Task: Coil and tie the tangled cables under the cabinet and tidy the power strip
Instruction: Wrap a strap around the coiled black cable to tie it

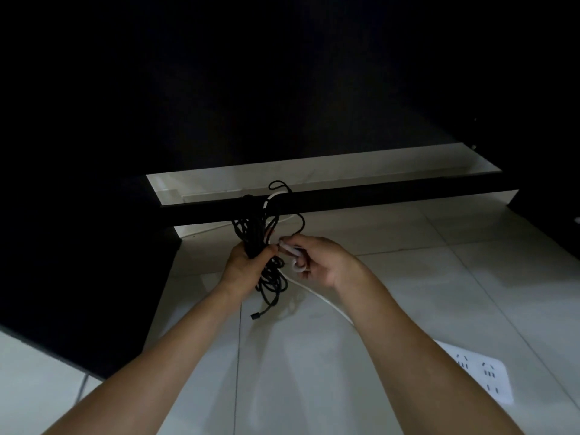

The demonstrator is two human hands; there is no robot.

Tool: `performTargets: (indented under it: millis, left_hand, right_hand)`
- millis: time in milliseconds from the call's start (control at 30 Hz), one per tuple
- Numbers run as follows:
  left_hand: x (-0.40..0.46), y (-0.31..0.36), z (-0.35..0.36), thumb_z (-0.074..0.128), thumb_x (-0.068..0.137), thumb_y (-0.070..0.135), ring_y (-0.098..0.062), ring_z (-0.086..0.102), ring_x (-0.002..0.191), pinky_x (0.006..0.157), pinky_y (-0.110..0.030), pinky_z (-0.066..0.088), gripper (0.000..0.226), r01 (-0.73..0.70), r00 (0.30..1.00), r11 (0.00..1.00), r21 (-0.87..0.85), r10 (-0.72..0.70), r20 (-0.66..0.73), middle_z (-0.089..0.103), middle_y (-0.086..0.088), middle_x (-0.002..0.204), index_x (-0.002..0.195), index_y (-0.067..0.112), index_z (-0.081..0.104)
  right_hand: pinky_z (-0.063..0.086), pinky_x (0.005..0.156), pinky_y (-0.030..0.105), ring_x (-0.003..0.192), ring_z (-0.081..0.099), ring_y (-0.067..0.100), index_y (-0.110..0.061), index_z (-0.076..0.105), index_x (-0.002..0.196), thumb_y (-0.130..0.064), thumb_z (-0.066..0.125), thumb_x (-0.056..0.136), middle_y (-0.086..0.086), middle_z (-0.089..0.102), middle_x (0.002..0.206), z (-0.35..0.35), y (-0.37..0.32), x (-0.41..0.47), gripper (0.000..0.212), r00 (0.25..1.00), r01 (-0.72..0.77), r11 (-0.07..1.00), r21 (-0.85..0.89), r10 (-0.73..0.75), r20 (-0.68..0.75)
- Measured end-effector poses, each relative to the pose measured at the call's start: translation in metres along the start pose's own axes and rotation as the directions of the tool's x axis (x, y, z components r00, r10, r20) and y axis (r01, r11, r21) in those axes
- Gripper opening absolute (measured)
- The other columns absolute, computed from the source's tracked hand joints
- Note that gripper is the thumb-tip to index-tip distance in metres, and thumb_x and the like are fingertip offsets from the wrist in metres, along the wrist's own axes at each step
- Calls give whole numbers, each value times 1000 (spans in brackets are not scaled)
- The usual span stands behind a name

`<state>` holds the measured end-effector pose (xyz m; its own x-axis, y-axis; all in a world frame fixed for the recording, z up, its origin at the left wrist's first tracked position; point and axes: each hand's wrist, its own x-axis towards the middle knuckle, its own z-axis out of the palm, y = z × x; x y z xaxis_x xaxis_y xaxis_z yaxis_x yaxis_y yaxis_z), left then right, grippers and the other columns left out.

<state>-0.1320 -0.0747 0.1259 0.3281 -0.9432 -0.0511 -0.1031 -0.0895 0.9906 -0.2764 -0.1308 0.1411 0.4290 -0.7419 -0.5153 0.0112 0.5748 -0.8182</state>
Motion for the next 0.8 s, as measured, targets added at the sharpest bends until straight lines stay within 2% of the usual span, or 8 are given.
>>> performTargets:
  millis: [133, 233, 333, 367, 433, 567, 667, 800]
  left_hand:
    - [-1, 4, 14, 72, 86, 18, -12, 68, 89, 74, -20, 49, 17, 15, 999, 998, -54, -17, -31, 72, 6, 89, 86, 34, 67]
    - [-2, 8, 20, 69, 87, 12, -15, 66, 87, 78, -24, 51, 18, -2, 997, 997, -83, -4, -74, 70, 3, 87, 83, 29, 66]
    - [-3, 11, 24, 70, 87, 17, -16, 68, 85, 71, -21, 52, 4, -28, 998, 999, -16, 27, -58, 72, -1, 88, 90, 19, 69]
    - [-4, 13, 26, 70, 87, 19, -18, 68, 85, 67, -19, 53, 8, -40, 998, 999, 23, 41, -45, 72, -4, 89, 93, 14, 70]
    - [-6, 14, 28, 70, 88, 21, -17, 68, 82, 63, -15, 54, 16, -50, 998, 998, 49, 52, -39, 72, -9, 92, 98, 8, 69]
    - [-8, 20, 32, 69, 88, 26, -14, 67, 82, 66, -19, 51, 8, -45, 998, 997, 63, 48, -47, 70, -2, 88, 91, 19, 64]
    - [-7, 23, 34, 62, 92, 36, -6, 63, 78, 62, -13, 46, 11, -24, 999, 995, 101, 27, -24, 67, 8, 81, 86, 27, 63]
    - [-5, 26, 41, 54, 93, 48, -12, 62, 90, 69, -20, 45, 35, 31, 999, 998, 62, -30, -14, 67, 0, 100, 111, 19, 62]
  right_hand:
    - [34, 50, 22, 41, 36, 6, -18, 69, 78, -25, 65, 88, -3, 70, 85, -4, -8, -5, 13, 993, 15, 1000, 14, -13, -115]
    - [30, 48, 21, 37, 34, 7, -18, 68, 73, -26, 64, 87, -3, 67, 81, -6, -5, -8, 16, 990, 17, 999, 50, -10, -142]
    - [34, 49, 21, 45, 38, 9, -18, 66, 77, -26, 65, 87, -1, 57, 70, -4, -6, -17, 13, 984, 26, 999, -27, -31, -178]
    - [37, 50, 21, 48, 39, 9, -18, 65, 80, -25, 65, 88, -2, 55, 68, -3, -6, -19, 11, 983, 28, 998, -52, -37, -179]
    - [42, 53, 20, 50, 43, 10, -17, 66, 87, -25, 65, 90, -1, 58, 70, -3, -6, -22, 9, 986, 31, 998, -60, -41, -159]
    - [45, 57, 26, 48, 50, 10, -15, 67, 93, -29, 63, 93, -3, 61, 60, -7, -6, -30, 14, 992, 30, 999, -20, -32, -119]
    - [44, 55, 27, 43, 49, 11, -13, 63, 84, -21, 60, 95, -1, 55, 54, -14, -8, -39, 14, 997, 35, 998, 55, -30, -74]
    - [50, 56, 26, 52, 62, 13, -12, 65, 86, -20, 61, 96, 5, 64, 63, -23, -11, -47, 13, 999, 46, 996, 79, -46, -2]
